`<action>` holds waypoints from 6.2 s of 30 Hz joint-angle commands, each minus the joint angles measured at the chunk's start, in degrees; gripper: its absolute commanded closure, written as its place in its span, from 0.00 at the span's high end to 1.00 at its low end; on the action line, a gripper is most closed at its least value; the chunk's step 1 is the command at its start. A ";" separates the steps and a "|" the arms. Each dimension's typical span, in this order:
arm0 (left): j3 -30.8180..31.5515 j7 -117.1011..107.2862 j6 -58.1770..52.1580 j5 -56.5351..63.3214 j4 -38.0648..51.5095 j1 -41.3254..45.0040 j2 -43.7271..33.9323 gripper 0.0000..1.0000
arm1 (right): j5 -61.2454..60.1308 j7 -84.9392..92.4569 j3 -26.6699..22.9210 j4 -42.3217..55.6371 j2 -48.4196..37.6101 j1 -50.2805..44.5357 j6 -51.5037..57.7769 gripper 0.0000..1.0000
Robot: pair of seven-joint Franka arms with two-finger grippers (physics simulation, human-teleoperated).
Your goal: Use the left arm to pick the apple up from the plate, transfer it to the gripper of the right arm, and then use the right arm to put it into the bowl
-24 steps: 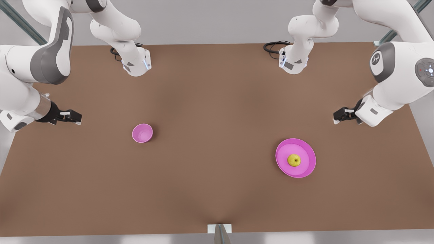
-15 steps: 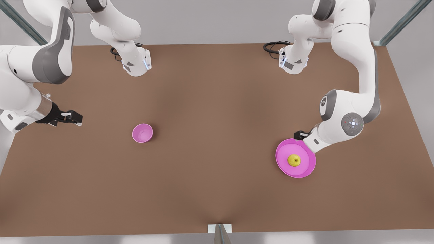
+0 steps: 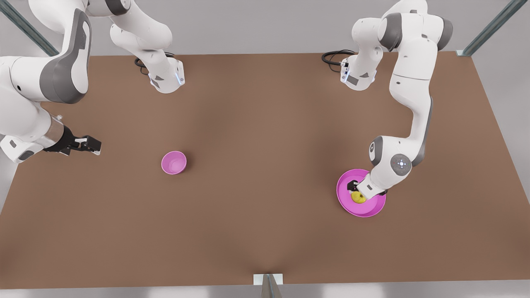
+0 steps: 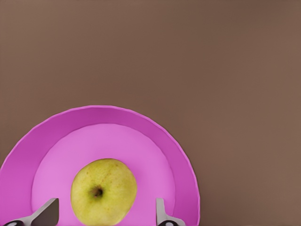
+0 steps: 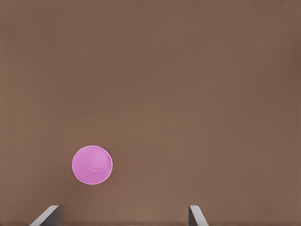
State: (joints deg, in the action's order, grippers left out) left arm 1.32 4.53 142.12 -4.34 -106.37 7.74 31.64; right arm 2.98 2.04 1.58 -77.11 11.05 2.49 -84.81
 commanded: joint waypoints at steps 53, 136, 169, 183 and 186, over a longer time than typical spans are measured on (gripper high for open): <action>26.98 64.01 21.80 -76.70 15.49 17.31 2.98 0.76 | -26.26 -0.54 0.09 0.12 3.10 -0.03 -0.71 1.00; 39.37 115.88 0.17 -90.58 37.20 7.90 28.65 0.99 | -107.22 58.34 29.27 -35.47 12.50 2.52 -53.27 0.62; 2.72 -10.42 -48.34 7.77 25.95 -5.55 -24.35 1.00 | -37.62 62.74 29.26 -42.59 10.83 28.19 -28.22 0.63; 2.81 -10.42 -48.34 7.77 25.95 -5.64 -24.35 1.00 | -19.69 62.39 30.94 -42.07 10.66 25.29 -40.78 0.64; 2.72 -10.42 -47.99 7.94 26.04 -5.55 -23.73 1.00 | -16.96 62.39 30.94 -42.24 11.10 25.29 -42.19 0.64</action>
State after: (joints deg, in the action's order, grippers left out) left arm 4.03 7.64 93.99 3.48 -80.37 2.15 7.82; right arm -16.88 65.39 32.49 -119.33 22.13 27.80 -123.70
